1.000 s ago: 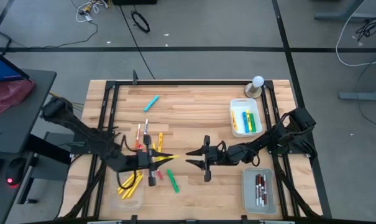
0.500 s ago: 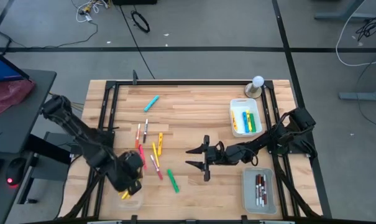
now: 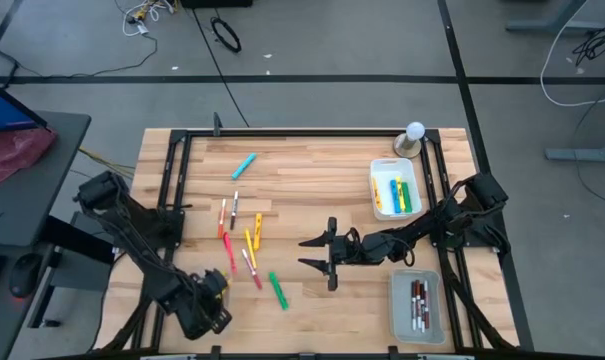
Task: Pick & Place Markers
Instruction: Put the yellow pen into the transparent bin, then put the green highlighter into the white bin
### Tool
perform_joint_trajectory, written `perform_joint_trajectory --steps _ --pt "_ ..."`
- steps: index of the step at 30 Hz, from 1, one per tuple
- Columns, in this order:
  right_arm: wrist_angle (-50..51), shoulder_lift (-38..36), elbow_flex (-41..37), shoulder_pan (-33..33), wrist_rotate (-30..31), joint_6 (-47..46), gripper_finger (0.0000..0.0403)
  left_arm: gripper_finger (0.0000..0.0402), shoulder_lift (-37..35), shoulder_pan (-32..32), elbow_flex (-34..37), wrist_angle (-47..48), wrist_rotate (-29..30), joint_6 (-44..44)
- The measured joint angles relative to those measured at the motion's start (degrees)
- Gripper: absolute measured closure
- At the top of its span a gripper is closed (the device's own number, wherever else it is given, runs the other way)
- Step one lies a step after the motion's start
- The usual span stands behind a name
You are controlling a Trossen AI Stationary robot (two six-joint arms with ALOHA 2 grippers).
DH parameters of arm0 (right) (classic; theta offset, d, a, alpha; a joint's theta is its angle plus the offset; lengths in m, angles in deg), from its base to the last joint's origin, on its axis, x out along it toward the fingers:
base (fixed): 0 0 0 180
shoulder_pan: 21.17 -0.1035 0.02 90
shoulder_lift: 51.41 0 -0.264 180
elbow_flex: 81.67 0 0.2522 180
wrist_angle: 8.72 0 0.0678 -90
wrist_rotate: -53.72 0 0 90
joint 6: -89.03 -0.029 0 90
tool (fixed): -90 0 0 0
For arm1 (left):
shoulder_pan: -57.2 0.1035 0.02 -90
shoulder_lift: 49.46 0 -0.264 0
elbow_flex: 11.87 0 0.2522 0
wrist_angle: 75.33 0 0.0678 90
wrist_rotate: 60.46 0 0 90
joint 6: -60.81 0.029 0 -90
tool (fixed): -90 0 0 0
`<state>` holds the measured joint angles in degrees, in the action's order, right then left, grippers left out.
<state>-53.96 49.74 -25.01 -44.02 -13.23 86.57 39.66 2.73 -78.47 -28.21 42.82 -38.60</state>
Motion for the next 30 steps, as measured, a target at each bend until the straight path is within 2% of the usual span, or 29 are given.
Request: perform_joint_trajectory --steps 9,12,17,21,23,25,30 --pt "0.33 0.0 0.0 0.0 0.0 0.11 0.0214 0.0315 1.45 1.65 -0.02 -2.65 -0.49 4.83" --pt "0.35 0.0 0.0 0.0 0.02 0.11 0.0214 0.0288 0.94 2.23 -0.02 -2.46 -1.04 7.47" --pt "0.51 0.0 0.0 0.0 0.02 0.11 0.0214 0.0233 -2.09 3.32 -0.02 0.02 -7.56 12.58" --pt "1.0 0.0 0.0 0.0 0.02 0.04 0.0214 0.0207 -7.23 3.32 -0.02 2.09 -7.25 15.94" --pt "1.23 0.0 0.0 0.0 0.01 -0.17 0.0214 0.0202 -10.09 3.07 -0.02 3.24 -3.78 18.57" --pt "1.87 0.0 0.0 0.18 0.01 -0.87 0.0214 0.0201 -12.91 2.41 -0.02 3.86 3.23 23.27" --pt "4.98 0.0 0.0 1.31 -0.05 -4.81 0.0214 0.02 -15.41 0.75 -0.04 3.94 30.11 38.2"
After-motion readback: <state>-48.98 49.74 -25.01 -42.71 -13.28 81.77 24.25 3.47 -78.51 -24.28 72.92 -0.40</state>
